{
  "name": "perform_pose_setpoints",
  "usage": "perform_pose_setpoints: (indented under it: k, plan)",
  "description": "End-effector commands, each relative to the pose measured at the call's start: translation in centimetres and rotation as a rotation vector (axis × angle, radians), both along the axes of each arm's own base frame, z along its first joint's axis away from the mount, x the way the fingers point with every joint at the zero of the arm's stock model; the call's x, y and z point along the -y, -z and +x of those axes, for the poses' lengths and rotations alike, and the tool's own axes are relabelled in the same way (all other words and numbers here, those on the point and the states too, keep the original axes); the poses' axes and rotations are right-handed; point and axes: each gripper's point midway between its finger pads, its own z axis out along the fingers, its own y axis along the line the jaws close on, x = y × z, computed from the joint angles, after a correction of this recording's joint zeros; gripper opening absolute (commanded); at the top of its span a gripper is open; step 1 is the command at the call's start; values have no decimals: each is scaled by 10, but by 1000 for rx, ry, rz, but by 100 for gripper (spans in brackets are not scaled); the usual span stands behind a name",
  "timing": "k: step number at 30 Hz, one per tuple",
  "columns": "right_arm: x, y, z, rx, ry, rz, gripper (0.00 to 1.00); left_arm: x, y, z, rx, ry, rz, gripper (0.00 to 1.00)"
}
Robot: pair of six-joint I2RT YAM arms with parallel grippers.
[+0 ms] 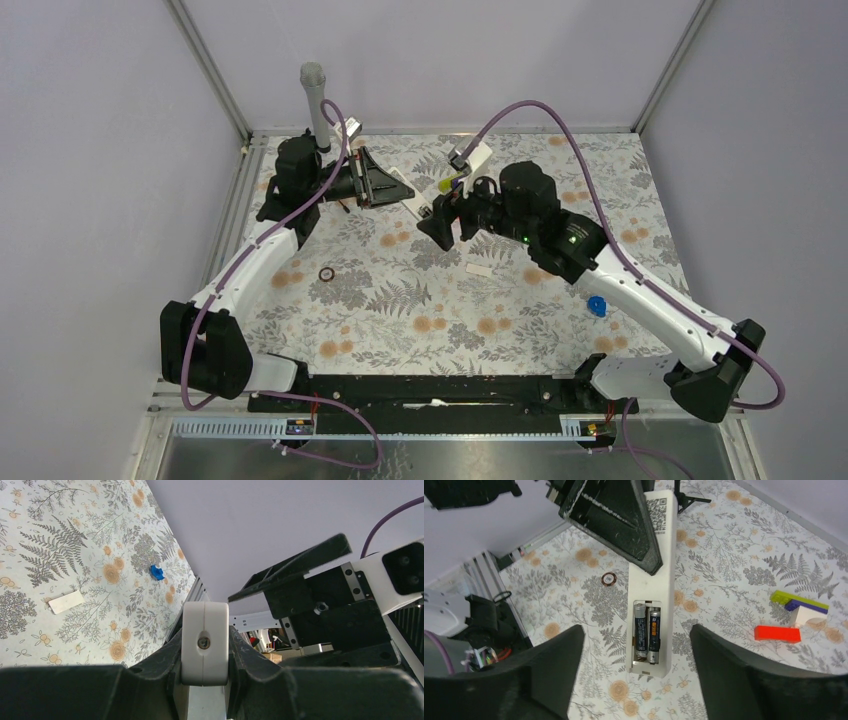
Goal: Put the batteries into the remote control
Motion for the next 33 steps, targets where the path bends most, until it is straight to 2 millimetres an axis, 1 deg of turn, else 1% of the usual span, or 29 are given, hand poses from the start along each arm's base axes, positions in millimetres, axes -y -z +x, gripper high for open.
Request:
perform_pose_setpoints:
  k: [1, 2, 4, 7, 11, 13, 15, 19, 24, 28, 31, 33]
  plan:
    - [14, -46, 8, 48, 123, 157, 91, -2, -25, 0, 101, 2, -18, 0]
    - [18, -48, 12, 29, 163, 175, 98, -3, -26, 1, 102, -4, -18, 0]
    - [22, -50, 18, -27, 228, 211, 100, -3, -27, 2, 106, -14, -19, 0]
    - [28, -46, 26, -183, 351, 283, 99, -5, -29, 5, 111, -39, -21, 0]
    - [14, -39, 20, -433, 364, 397, 98, -5, -39, 8, 133, -73, -45, 0]
    - [9, -31, 20, -512, 370, 401, 96, -5, -42, 8, 134, -80, -55, 0]
    - [7, -28, 23, -568, 371, 419, 95, -5, -44, 8, 135, -83, -60, 0]
    - [8, -20, 29, -635, 387, 443, 95, -6, -45, 5, 133, -83, -64, 0]
    - [5, -13, 29, -689, 378, 482, 94, -6, -51, 4, 147, -90, -76, 0]
    - [-2, -7, 26, -736, 334, 482, 89, -6, -52, 4, 142, -91, -84, 0]
    - [-3, -2, 27, -751, 330, 476, 87, -6, -51, 3, 134, -86, -86, 0]
    - [-3, -2, 28, -748, 329, 483, 85, -6, -50, 2, 131, -86, -86, 0]
